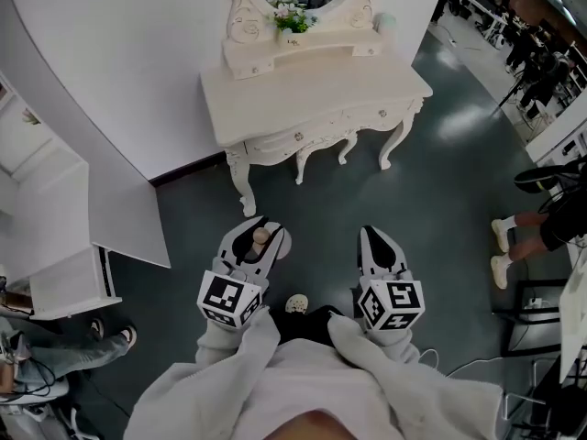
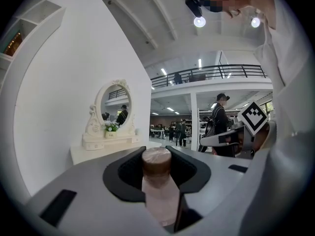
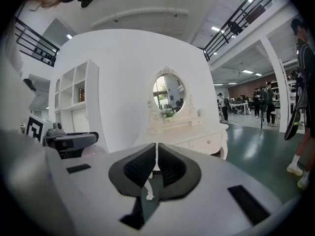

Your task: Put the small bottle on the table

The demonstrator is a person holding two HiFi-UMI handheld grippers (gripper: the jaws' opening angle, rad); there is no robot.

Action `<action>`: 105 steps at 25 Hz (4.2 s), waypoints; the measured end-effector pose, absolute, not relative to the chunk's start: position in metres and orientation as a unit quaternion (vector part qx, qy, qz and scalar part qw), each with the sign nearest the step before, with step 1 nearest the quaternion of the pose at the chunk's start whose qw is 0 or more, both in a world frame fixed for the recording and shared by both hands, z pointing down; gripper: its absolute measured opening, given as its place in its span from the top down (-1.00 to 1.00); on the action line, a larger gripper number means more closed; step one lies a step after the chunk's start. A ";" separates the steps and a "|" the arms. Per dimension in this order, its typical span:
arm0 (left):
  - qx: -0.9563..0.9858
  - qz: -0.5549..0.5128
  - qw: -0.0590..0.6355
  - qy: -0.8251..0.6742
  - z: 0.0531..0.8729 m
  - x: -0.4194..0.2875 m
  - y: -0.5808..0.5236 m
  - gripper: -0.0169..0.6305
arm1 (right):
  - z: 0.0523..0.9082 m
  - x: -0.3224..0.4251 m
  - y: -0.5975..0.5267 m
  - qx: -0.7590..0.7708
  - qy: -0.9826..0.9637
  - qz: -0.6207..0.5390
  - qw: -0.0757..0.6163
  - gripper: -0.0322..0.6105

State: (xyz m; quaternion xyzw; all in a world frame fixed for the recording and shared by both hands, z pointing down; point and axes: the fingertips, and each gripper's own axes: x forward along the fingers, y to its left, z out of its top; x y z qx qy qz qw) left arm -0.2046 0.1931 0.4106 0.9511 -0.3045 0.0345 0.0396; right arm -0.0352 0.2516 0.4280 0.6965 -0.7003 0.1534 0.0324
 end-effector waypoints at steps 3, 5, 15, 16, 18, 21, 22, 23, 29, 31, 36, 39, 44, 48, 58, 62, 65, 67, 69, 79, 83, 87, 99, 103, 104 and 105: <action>0.952 0.034 0.047 -0.301 0.413 -0.205 0.192 0.53 | 0.432 -0.033 0.251 0.699 -0.697 0.159 0.032 0.79; 0.953 0.032 0.059 -0.295 0.414 -0.203 0.192 0.53 | 0.435 -0.031 0.254 0.701 -0.693 0.162 0.032 0.79; 0.953 0.045 0.058 -0.295 0.415 -0.190 0.176 0.53 | 0.446 -0.020 0.229 0.694 -0.697 0.177 0.030 0.79; 0.952 0.047 0.059 -0.298 0.417 -0.188 0.171 0.53 | 0.447 -0.019 0.225 0.691 -0.700 0.178 0.033 0.79; 0.950 0.049 0.060 -0.303 0.418 -0.183 0.161 0.53 | 0.447 -0.013 0.214 0.688 -0.702 0.177 0.037 0.79; 0.949 0.050 0.058 -0.304 0.417 -0.173 0.144 0.53 | 0.443 0.002 0.196 0.691 -0.700 0.174 0.036 0.79; 0.949 0.050 0.057 -0.305 0.417 -0.169 0.138 0.53 | 0.441 0.007 0.190 0.691 -0.701 0.173 0.037 0.79; 0.949 0.050 0.055 -0.307 0.416 -0.165 0.132 0.53 | 0.440 0.010 0.183 0.690 -0.702 0.172 0.038 0.79; 0.948 0.048 0.049 -0.311 0.411 -0.143 0.095 0.53 | 0.431 0.026 0.143 0.680 -0.713 0.168 0.041 0.79; 0.947 0.047 0.049 -0.313 0.412 -0.137 0.083 0.53 | 0.431 0.030 0.130 0.676 -0.716 0.168 0.042 0.79; 0.944 0.048 0.052 -0.322 0.415 -0.123 0.054 0.53 | 0.436 0.042 0.102 0.667 -0.722 0.176 0.045 0.79; 0.943 0.048 0.055 -0.326 0.417 -0.113 0.038 0.53 | 0.438 0.052 0.085 0.664 -0.725 0.178 0.046 0.79; 0.940 0.047 0.058 -0.332 0.417 -0.095 0.014 0.53 | 0.440 0.069 0.060 0.658 -0.729 0.183 0.045 0.79; 0.939 0.049 0.058 -0.336 0.419 -0.083 -0.003 0.53 | 0.443 0.082 0.041 0.654 -0.732 0.185 0.046 0.79; 0.931 0.052 0.069 -0.355 0.426 -0.054 -0.038 0.53 | 0.448 0.113 -0.002 0.640 -0.742 0.193 0.043 0.79; 0.927 0.049 0.060 -0.366 0.425 -0.043 -0.045 0.53 | 0.451 0.126 -0.013 0.632 -0.750 0.191 0.039 0.79; 0.926 0.040 0.071 -0.369 0.427 -0.035 -0.044 0.53 | 0.455 0.137 -0.015 0.631 -0.750 0.195 0.036 0.79; 0.927 0.041 0.077 -0.365 0.430 -0.031 -0.042 0.53 | 0.455 0.140 -0.015 0.629 -0.752 0.195 0.033 0.79; 0.926 0.047 0.077 -0.366 0.430 -0.029 -0.042 0.53 | 0.455 0.140 -0.014 0.626 -0.754 0.195 0.034 0.79; 0.929 0.051 0.078 -0.357 0.435 -0.009 -0.063 0.53 | 0.463 0.157 -0.028 0.631 -0.747 0.205 0.035 0.79; 0.932 0.049 0.073 -0.351 0.433 0.001 -0.086 0.53 | 0.463 0.166 -0.048 0.635 -0.745 0.204 0.033 0.79; 0.935 0.046 0.064 -0.347 0.428 0.013 -0.115 0.53 | 0.458 0.174 -0.078 0.635 -0.746 0.198 0.028 0.79; 0.939 0.055 0.052 -0.335 0.414 0.042 -0.205 0.53 | 0.440 0.194 -0.167 0.635 -0.747 0.194 0.025 0.79; 0.940 0.058 0.059 -0.332 0.412 0.047 -0.228 0.53 | 0.437 0.199 -0.185 0.639 -0.743 0.197 0.027 0.79; 0.940 0.059 0.059 -0.330 0.412 0.049 -0.233 0.53 | 0.436 0.201 -0.190 0.640 -0.741 0.198 0.027 0.79; 0.941 0.059 0.058 -0.328 0.411 0.051 -0.238 0.53 | 0.436 0.203 -0.194 0.642 -0.740 0.199 0.027 0.79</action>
